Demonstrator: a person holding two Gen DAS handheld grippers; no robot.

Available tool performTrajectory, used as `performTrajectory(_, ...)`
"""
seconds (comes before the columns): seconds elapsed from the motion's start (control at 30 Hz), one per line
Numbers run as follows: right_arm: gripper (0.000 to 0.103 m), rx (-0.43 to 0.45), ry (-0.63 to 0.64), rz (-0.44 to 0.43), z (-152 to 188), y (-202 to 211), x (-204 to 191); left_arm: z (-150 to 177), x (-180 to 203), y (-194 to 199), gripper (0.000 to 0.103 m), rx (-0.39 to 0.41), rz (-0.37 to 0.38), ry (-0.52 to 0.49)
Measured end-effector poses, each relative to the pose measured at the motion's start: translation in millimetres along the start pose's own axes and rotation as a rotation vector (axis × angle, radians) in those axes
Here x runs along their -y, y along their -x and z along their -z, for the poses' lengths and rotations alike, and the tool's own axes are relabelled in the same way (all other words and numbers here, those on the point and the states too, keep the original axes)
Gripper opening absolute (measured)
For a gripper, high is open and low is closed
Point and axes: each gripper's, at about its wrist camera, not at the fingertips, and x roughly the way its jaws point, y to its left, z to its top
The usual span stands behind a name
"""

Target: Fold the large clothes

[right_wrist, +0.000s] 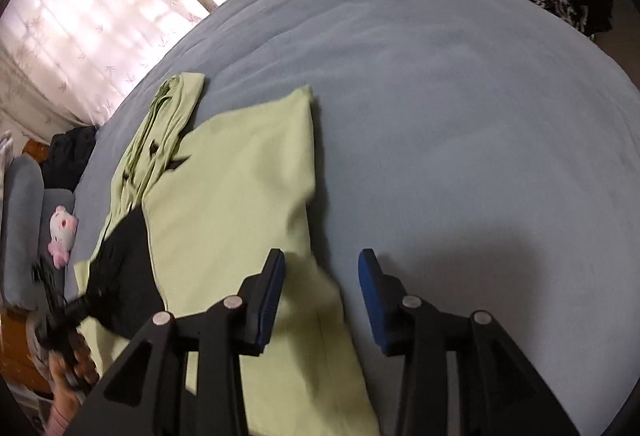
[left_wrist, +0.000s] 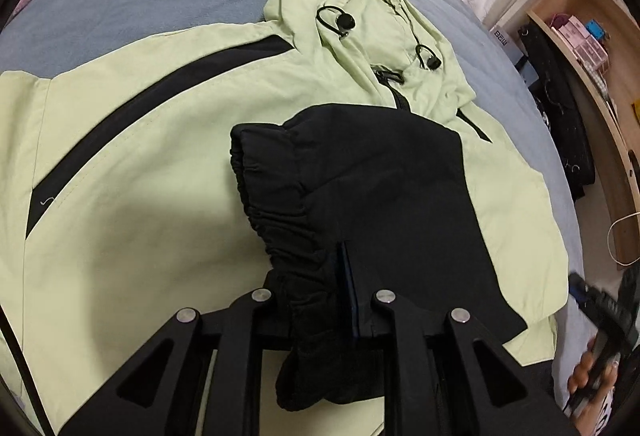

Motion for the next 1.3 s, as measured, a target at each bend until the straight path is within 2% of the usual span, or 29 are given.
performTrajectory(0.1, 0.039, 0.044, 0.045, 0.066, 20.1, 15.6, -3.2, 0.8, 1.0, -0.5, 0.015, -0.008, -0.002, -0.002)
performTrajectory(0.2, 0.039, 0.002, 0.177, 0.154, 32.1, 4.6, -15.4, 0.6, 0.3, -1.6, 0.015, -0.011, 0.003, 0.019)
performTrajectory(0.27, 0.039, -0.033, 0.241, 0.171, 35.4, -7.8, -25.1, 0.4, -1.9, -0.8, 0.015, -0.011, 0.011, 0.038)
performTrajectory(0.37, 0.039, -0.026, 0.302, 0.191, 31.7, -24.4, -40.8, -0.5, -5.0, -2.0, 0.015, -0.015, 0.026, 0.064)
performTrajectory(0.47, 0.039, -0.014, 0.284, 0.193, 23.0, -37.5, -44.5, -1.9, -6.9, -2.7, 0.015, -0.02, 0.034, 0.081)
performTrajectory(0.53, 0.038, 0.024, 0.235, 0.182, 14.9, -39.8, -42.1, -2.1, -5.3, -2.5, 0.015, -0.025, 0.023, 0.07)
performTrajectory(0.57, 0.033, 0.061, 0.183, 0.173, 12.3, -36.5, -36.4, -2.4, -3.6, -2.5, 0.014, -0.027, 0.012, 0.059)
performTrajectory(0.6, 0.013, 0.087, 0.134, 0.187, 11.2, -33.2, -30.0, -2.7, -1.4, -1.3, 0.014, -0.028, -0.009, 0.044)
performTrajectory(0.67, 0.013, 0.094, 0.056, 0.145, 9.5, -25.9, -16.0, -2.7, 6.2, 1.8, 0.013, -0.022, -0.047, 0.007)
performTrajectory(0.8, 0.012, 0.043, 0.078, 0.197, 26.0, -33.7, -10.9, 3.1, 14.0, -2.3, 0.013, -0.035, -0.114, -0.075)
performTrajectory(0.9, 0.013, 0.02, 0.098, 0.227, 30.0, -29.4, -16.8, 4.2, 13.3, -0.2, 0.013, -0.037, -0.125, -0.093)
performTrajectory(1.0, 0.014, -0.015, 0.048, 0.213, 26.9, -14.5, -10.0, 2.1, 10.4, 10.3, 0.014, -0.046, -0.106, -0.093)
performTrajectory(1.07, 0.014, 0.006, 0.017, 0.186, 24.8, 3.3, -8.1, 2.8, 8.4, 19.0, 0.019, -0.04, -0.1, -0.097)
performTrajectory(1.17, 0.014, 0.081, 0.012, 0.17, 21.6, 27.3, -13.8, 2.3, 4.2, 39.5, 0.021, -0.001, -0.13, -0.102)
performTrajectory(1.27, 0.014, 0.108, 0.031, 0.112, 12.1, 31.2, -30.0, 1.9, -1.9, 54.1, 0.022, 0.051, -0.116, -0.07)
performTrajectory(1.3, 0.014, 0.102, 0.041, 0.098, 8.7, 26.9, -38.0, 2.4, -2.2, 60.5, 0.022, 0.097, -0.128, -0.072)
